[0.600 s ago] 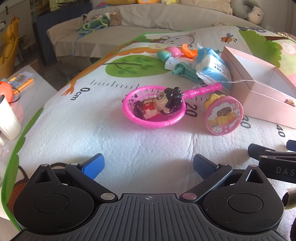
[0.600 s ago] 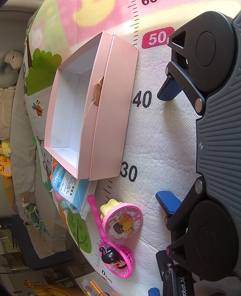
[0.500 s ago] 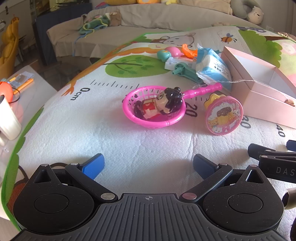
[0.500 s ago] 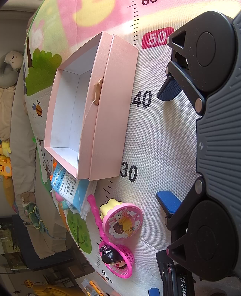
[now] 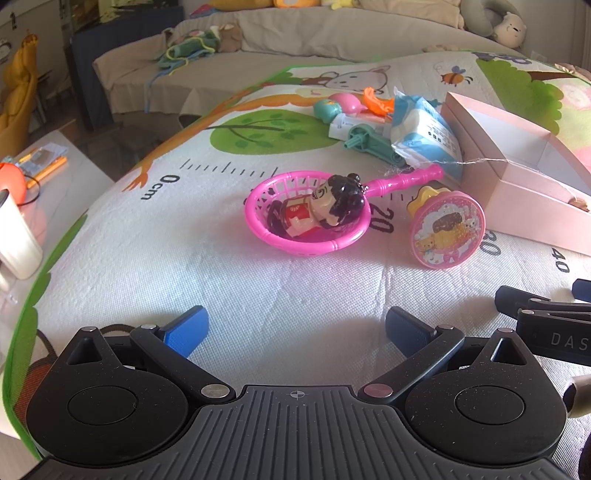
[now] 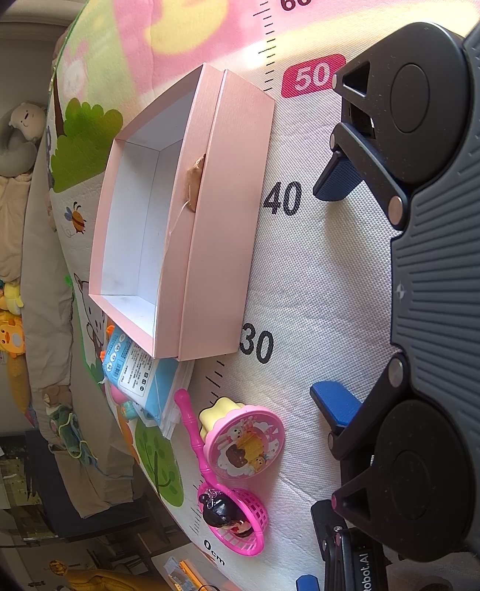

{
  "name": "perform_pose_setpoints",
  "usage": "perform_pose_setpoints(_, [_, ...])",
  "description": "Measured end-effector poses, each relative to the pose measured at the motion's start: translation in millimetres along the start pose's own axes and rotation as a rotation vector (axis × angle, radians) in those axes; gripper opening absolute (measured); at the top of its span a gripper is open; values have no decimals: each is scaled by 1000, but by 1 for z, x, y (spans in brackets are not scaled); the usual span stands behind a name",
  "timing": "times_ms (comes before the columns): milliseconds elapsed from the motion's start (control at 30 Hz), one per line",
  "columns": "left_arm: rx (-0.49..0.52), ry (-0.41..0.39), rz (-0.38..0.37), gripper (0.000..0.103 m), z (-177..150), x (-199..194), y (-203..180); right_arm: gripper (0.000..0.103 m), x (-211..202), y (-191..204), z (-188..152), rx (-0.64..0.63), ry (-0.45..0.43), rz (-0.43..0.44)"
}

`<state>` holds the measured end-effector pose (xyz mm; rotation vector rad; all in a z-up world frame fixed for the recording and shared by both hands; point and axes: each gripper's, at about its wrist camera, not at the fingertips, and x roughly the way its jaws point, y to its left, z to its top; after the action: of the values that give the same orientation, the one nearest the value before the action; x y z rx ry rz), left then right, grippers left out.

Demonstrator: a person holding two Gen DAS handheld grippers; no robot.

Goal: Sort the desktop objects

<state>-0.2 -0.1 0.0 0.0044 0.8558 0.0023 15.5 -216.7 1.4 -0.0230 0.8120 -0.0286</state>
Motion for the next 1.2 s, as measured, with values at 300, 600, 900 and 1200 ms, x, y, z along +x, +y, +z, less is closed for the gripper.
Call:
perform_pose_setpoints(300, [0, -1, 0, 103, 0, 0, 0, 103, -1, 1, -2, 1, -2, -1])
perform_pose_setpoints(600, [-3, -6, -2, 103, 0, -2, -2, 103, -1, 0, -2, 2, -2, -1])
perform_pose_setpoints(900, [-2, -9, -2, 103, 0, -1, 1, 103, -2, 1, -1, 3, -5, -1])
perform_pose_setpoints(1200, [-3, -12, -2, 103, -1, -1, 0, 103, -1, 0, -1, 5, -7, 0])
